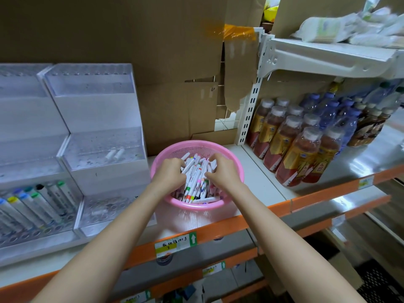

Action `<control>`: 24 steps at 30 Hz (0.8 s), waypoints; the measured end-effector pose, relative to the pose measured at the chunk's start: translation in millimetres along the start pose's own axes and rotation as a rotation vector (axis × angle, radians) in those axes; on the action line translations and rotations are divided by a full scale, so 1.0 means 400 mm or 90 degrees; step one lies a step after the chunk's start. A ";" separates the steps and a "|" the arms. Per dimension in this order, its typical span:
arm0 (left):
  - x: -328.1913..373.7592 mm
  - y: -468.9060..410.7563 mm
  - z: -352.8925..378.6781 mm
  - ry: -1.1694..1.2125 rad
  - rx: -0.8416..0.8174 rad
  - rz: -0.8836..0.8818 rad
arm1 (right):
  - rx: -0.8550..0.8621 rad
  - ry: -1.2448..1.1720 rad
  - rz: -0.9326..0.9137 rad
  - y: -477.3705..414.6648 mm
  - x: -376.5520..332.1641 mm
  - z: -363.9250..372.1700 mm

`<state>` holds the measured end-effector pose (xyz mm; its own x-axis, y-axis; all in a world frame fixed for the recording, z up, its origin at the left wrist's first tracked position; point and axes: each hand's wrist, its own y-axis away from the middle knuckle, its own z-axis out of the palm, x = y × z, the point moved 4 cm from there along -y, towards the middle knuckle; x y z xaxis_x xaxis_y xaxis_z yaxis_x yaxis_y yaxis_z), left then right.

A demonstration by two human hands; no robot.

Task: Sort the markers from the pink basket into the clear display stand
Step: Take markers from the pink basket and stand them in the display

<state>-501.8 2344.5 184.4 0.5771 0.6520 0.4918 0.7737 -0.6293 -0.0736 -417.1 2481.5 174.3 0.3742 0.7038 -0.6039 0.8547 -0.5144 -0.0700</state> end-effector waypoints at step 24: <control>0.025 0.054 -0.068 0.176 0.176 0.142 | 0.078 -0.113 -0.118 0.051 -0.081 -0.033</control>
<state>-486.4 2325.9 211.3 0.6749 0.3517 0.6486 0.7011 -0.5798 -0.4151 -407.1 2454.5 202.9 0.1370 0.6997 -0.7011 0.8486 -0.4481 -0.2813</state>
